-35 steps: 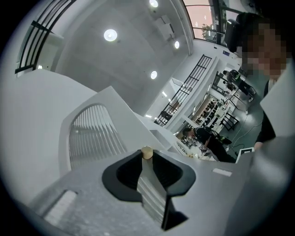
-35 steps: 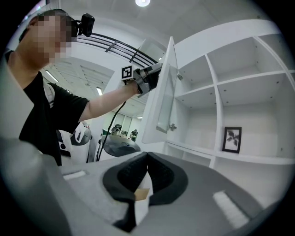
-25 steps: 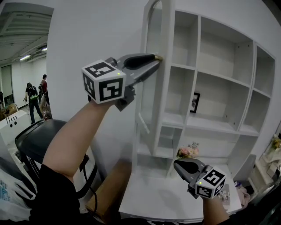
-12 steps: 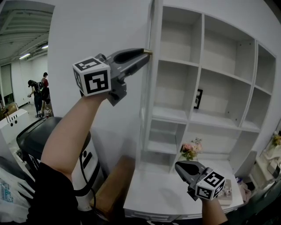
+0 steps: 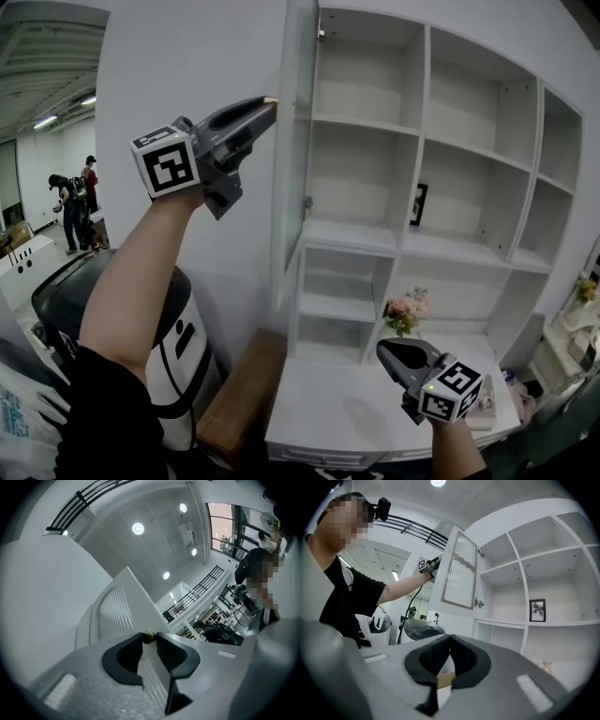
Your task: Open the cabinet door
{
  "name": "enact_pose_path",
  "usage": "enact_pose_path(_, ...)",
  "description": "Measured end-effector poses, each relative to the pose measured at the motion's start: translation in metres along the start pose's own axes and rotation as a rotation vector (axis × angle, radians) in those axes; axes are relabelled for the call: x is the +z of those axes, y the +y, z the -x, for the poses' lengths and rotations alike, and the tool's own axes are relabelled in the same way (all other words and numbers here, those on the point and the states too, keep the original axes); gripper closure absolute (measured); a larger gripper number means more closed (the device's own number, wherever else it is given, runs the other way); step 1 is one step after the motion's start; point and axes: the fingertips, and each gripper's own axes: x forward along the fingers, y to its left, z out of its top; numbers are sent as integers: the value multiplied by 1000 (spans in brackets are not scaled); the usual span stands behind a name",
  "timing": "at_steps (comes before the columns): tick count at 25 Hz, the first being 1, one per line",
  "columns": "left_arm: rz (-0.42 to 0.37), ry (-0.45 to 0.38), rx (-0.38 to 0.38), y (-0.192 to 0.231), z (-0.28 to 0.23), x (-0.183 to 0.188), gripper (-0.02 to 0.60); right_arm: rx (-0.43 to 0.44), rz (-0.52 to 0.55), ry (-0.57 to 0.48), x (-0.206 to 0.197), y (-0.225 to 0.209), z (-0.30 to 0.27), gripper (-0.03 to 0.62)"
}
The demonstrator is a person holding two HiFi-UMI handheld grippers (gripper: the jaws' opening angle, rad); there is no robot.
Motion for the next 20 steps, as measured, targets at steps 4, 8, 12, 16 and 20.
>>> enact_pose_path(4, -4, -13, 11, 6, 6, 3, 480, 7, 3, 14, -2, -3, -2, 591)
enact_pose_path(8, -73, -3, 58, 2, 5, 2, 480, -3, 6, -26, 10, -13, 1, 591)
enact_pose_path(12, -73, -4, 91, -2, 17, 2, 429, -11, 4, -70, 22, -20, 5, 591)
enact_pose_path(16, -68, 7, 88, -19, 38, -2, 394, 14, 17, -89, 28, -11, 4, 591)
enact_pose_path(20, -53, 35, 94, -55, 59, -4, 379, 56, 55, -121, 45, 13, 9, 591)
